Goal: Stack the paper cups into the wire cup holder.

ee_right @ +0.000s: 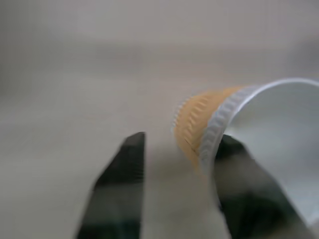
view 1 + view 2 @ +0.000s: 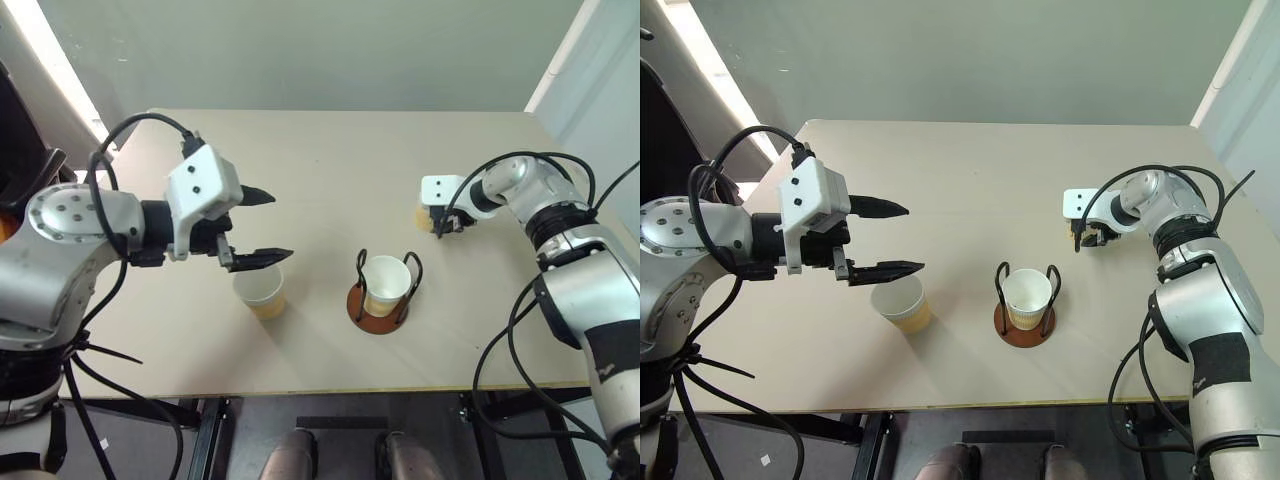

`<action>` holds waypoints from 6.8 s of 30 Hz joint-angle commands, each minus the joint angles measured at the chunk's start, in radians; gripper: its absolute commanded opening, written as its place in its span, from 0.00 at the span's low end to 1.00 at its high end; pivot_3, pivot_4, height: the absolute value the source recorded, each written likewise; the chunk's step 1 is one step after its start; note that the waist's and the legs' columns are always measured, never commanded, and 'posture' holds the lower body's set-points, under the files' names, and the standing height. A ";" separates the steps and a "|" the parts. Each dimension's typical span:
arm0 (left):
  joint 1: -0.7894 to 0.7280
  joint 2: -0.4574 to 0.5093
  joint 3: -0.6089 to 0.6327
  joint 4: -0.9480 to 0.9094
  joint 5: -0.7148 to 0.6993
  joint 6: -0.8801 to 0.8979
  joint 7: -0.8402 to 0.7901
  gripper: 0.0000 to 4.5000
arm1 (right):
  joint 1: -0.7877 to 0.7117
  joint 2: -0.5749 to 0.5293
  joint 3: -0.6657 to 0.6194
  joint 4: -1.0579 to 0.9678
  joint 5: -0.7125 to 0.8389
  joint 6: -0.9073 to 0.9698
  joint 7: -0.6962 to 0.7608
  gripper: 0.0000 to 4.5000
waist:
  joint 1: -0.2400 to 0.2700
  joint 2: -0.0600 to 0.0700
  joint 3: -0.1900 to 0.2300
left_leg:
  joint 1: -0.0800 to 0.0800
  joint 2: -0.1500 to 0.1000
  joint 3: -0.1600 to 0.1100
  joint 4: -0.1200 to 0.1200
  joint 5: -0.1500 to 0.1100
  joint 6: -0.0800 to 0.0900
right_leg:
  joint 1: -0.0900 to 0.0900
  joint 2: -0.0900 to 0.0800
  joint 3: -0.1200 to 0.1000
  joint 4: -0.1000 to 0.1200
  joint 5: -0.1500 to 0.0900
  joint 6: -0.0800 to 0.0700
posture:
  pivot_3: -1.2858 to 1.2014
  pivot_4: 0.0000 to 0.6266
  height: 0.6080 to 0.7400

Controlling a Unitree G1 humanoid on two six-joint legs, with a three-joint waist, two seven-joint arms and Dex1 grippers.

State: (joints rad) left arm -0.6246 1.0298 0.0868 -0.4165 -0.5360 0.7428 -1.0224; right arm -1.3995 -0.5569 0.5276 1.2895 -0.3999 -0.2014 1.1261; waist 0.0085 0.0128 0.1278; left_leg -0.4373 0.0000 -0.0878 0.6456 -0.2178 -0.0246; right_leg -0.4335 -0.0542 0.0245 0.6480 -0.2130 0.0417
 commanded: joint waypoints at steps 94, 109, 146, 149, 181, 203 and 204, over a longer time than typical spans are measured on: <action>-0.163 0.113 -0.082 0.281 0.048 -0.302 -0.396 1.00 | 0.127 -0.322 -0.057 -1.241 0.860 0.454 0.281 0.98 | -0.006 -0.002 -0.001 | 0.003 0.008 -0.006 0.001 0.002 0.007 | 0.000 0.010 -0.001 0.012 -0.010 -0.023 | 0.52 0.24 1.00; -0.549 0.006 -0.680 0.868 0.286 -0.718 -0.592 1.00 | 0.354 -0.250 -0.279 -1.594 0.982 0.889 0.046 0.98 | -0.001 -0.003 -0.001 | -0.004 0.008 -0.007 0.002 0.002 0.007 | -0.004 0.010 -0.001 0.006 -0.003 -0.011 | 0.52 0.24 1.00; -1.044 -0.175 -1.035 1.093 -0.133 -0.836 -0.592 0.01 | 0.719 -0.684 -0.688 -1.698 1.063 1.001 0.160 1.00 | 0.027 -0.004 -0.001 | -0.022 0.008 -0.004 0.020 0.003 0.011 | -0.007 0.009 0.002 -0.004 0.005 0.008 | 0.52 0.24 1.00; -1.141 -0.247 -1.070 1.138 -0.216 -0.775 -0.592 0.01 | 0.752 -0.704 -0.731 -1.694 1.066 0.998 0.160 1.00 | 0.025 -0.003 0.000 | -0.021 0.007 0.000 0.019 0.002 0.012 | -0.007 0.008 0.005 -0.004 0.006 0.012 | 0.52 0.24 1.00; -1.251 -0.614 -1.364 1.364 -0.202 -0.979 -0.592 0.01 | 1.058 -0.723 -1.023 -1.956 1.187 1.156 -0.032 1.00 | 0.046 -0.002 0.001 | -0.016 -0.005 0.014 0.039 -0.012 0.028 | 0.007 -0.003 0.014 -0.005 -0.004 0.040 | 0.52 0.24 1.00; -1.228 -0.724 -1.269 1.497 -0.036 -1.064 -0.592 0.46 | 1.130 -0.730 -1.079 -2.017 1.236 1.183 -0.112 1.00 | 0.048 -0.002 0.001 | -0.017 -0.006 0.016 0.041 -0.013 0.030 | 0.008 -0.003 0.017 -0.005 -0.005 0.044 | 0.52 0.24 1.00; -1.228 -0.723 -1.268 1.494 -0.037 -1.065 -0.592 0.54 | 1.130 -0.731 -1.076 -2.015 1.235 1.180 -0.111 1.00 | 0.048 -0.002 0.001 | -0.017 -0.006 0.016 0.041 -0.013 0.030 | 0.008 -0.003 0.017 -0.005 -0.005 0.044 | 0.52 0.24 1.00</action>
State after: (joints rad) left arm -1.8395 0.3086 -1.2163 1.0785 -0.5765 -0.3053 -1.5805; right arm -0.2642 -1.2686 -0.5073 -0.7150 0.8275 0.9872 1.0233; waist 0.0562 0.0110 0.1290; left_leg -0.4541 -0.0065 -0.0722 0.6867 -0.2312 0.0054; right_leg -0.4256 -0.0573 0.0414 0.6427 -0.2180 0.0862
